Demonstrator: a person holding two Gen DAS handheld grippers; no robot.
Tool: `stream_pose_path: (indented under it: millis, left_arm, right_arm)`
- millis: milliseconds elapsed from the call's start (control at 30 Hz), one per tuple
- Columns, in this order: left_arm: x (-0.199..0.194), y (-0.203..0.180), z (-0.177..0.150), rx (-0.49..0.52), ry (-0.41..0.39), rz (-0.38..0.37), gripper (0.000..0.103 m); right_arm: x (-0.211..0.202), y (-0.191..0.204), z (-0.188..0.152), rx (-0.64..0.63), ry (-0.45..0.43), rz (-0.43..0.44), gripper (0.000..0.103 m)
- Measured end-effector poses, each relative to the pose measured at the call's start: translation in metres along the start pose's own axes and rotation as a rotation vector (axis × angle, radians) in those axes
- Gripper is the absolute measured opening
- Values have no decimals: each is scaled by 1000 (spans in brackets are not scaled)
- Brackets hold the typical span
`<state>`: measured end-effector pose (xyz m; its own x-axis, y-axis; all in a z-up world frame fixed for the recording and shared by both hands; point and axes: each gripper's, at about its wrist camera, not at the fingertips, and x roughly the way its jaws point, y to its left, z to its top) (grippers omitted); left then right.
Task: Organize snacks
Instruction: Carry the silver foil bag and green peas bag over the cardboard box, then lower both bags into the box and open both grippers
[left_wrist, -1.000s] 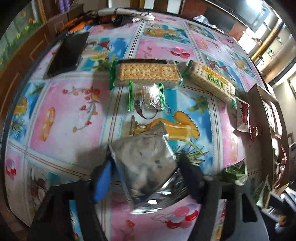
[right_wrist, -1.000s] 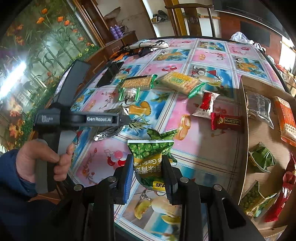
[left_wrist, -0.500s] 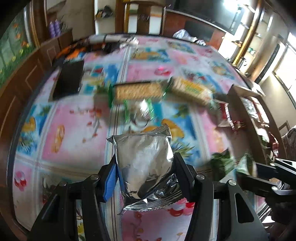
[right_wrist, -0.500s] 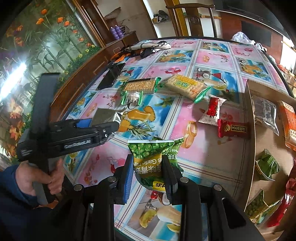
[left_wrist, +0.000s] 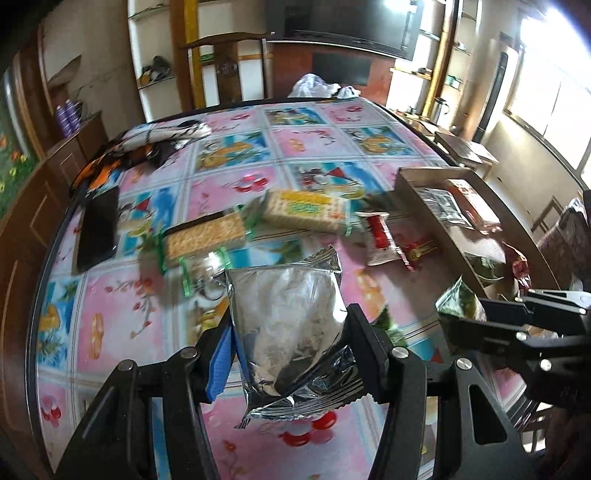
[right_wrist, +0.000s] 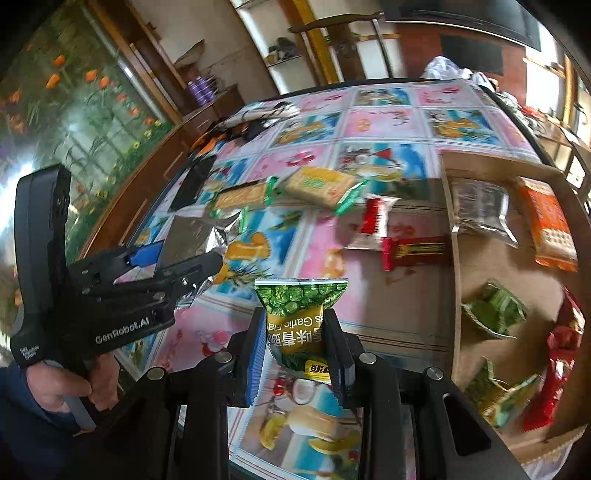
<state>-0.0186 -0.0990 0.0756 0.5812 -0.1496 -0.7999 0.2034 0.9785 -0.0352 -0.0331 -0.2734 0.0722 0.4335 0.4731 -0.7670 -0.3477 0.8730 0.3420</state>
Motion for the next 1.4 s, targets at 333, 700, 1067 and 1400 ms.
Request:
stream_pose_path:
  millis: [333, 700, 1067, 1400]
  left_arm:
    - [2, -39, 14, 80, -16, -22, 56]
    - [7, -81, 34, 123, -26, -87, 56]
    - [24, -150, 51, 215, -13, -190, 56]
    - [60, -209, 62, 277, 40, -249, 56]
  right_arm:
    - [-31, -39, -1, 95, -68, -44, 32]
    - [-70, -89, -4, 196, -131, -97, 32]
    - [-98, -136, -7, 257, -152, -156, 32]
    - [-102, -183, 10, 295, -140, -201, 32]
